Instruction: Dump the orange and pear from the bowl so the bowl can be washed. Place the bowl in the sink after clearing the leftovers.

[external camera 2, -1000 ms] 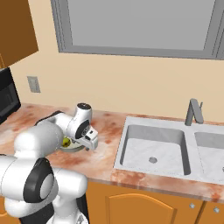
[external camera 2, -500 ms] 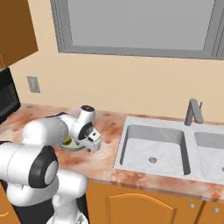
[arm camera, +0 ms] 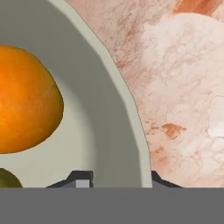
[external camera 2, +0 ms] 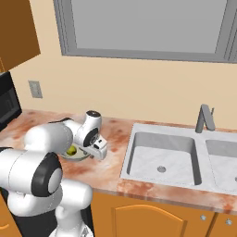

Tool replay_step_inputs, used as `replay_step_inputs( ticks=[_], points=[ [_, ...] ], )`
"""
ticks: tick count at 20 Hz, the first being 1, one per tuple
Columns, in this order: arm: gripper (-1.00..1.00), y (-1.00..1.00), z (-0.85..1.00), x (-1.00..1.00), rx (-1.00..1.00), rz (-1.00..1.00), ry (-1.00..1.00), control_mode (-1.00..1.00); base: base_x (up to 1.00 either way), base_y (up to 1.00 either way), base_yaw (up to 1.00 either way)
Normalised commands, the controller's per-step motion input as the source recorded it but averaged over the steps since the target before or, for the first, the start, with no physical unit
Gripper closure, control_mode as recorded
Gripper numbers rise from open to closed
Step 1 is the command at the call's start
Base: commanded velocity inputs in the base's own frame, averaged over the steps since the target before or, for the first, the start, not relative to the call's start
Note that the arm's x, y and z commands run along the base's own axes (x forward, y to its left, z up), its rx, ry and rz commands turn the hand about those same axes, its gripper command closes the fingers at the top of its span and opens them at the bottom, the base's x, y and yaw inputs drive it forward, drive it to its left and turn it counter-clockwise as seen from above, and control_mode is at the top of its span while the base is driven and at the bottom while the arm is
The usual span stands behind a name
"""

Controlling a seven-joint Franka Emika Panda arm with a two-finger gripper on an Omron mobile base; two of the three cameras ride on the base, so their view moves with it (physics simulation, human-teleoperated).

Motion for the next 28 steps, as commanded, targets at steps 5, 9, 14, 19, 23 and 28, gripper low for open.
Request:
replay_step_inputs(
  ticks=[5,9,14,19,23,28],
  points=[
    [1.0,0.0,0.13,-0.09,0.0,-0.01,-0.08,-1.0,0.0,0.0,0.0],
    [1.0,-0.13,0.43,-0.26,0.0,-0.19,-0.07,-1.0,0.0,0.0,0.0],
    [1.0,-0.35,0.58,-0.27,0.05,-0.28,-0.01,-1.0,0.0,0.0,0.0],
    [1.0,-0.7,0.55,-0.29,0.12,-0.34,0.0,-1.0,0.0,0.0,0.0],
    [1.0,-0.97,0.24,-0.26,0.05,-0.32,0.03,-1.0,0.0,0.0,0.0],
    [1.0,-1.0,0.17,-0.09,0.0,-0.3,0.05,-1.0,0.0,0.0,0.0]
  ],
)
